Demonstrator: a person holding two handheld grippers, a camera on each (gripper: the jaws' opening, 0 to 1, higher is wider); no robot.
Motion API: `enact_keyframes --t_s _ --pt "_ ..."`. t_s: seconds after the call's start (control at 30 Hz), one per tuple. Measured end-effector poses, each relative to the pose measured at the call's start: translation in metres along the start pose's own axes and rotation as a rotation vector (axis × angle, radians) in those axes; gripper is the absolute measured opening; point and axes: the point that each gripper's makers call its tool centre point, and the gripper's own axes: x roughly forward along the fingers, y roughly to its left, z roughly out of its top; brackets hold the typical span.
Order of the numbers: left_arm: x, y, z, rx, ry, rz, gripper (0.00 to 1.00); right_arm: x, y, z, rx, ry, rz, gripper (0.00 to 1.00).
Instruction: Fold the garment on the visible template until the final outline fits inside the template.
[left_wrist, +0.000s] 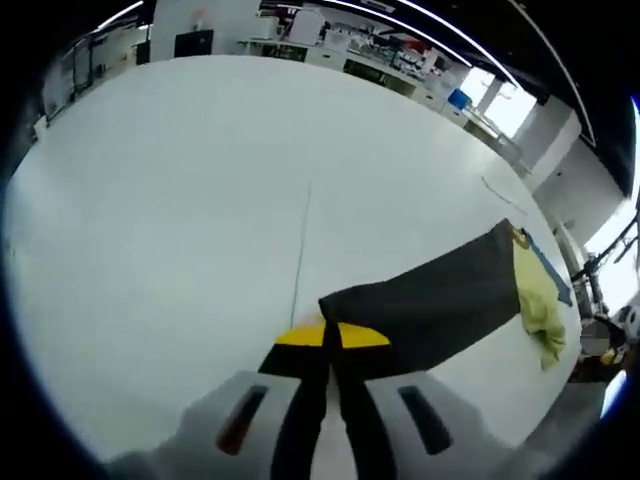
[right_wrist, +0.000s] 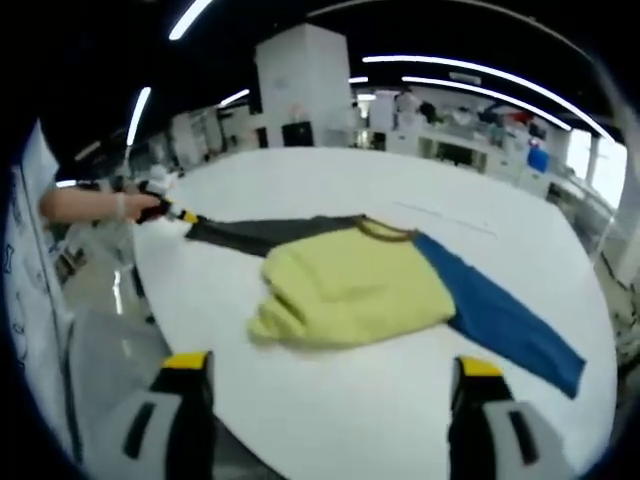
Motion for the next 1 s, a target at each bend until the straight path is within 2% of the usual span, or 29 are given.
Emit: enact_keyframes --t_s 0.1,0.33,0.5,0.57,0.63,0.7,0.77,0.87,0.93,1.0 --pt "0.006 0.009 -0.002 0.005 0.01 0.019 0.0 -0.001 0.0 -0.003 0.007 0.001 0.0 0.99" --pt "0.009 0.009 -0.007 0.015 0.021 0.043 0.0 -0.006 0.0 -0.01 0.026 0.004 -0.013 0.99" --pt "0.012 0.013 -0.008 0.008 0.001 0.046 0.02 -0.009 -0.001 -0.013 0.035 0.009 -0.021 0.99" --pt "0.008 0.016 -0.005 0.027 -0.021 0.056 0.1 -0.008 -0.002 -0.014 0.036 0.009 -0.022 0.99" --pt "0.007 0.015 -0.003 0.05 -0.035 0.04 0.21 -0.008 -0.001 -0.014 0.037 0.009 -0.021 0.99" --pt "0.004 0.015 0.0 0.093 -0.055 0.039 0.26 -0.007 0.001 -0.014 0.037 0.01 -0.015 0.99" --pt "0.002 0.007 0.008 0.127 -0.102 -0.007 0.34 -0.005 0.001 -0.016 0.035 0.013 -0.012 0.99" --pt "-0.005 -0.013 0.017 0.252 -0.162 -0.083 0.53 -0.004 0.001 -0.016 0.035 0.013 -0.005 0.99" --pt "-0.001 -0.022 0.021 0.318 -0.185 -0.138 0.65 -0.003 0.004 -0.016 0.03 0.014 0.001 0.99" --pt "-0.004 -0.039 0.021 0.357 -0.203 -0.199 0.73 -0.003 0.004 -0.016 0.031 0.014 0.004 0.99"
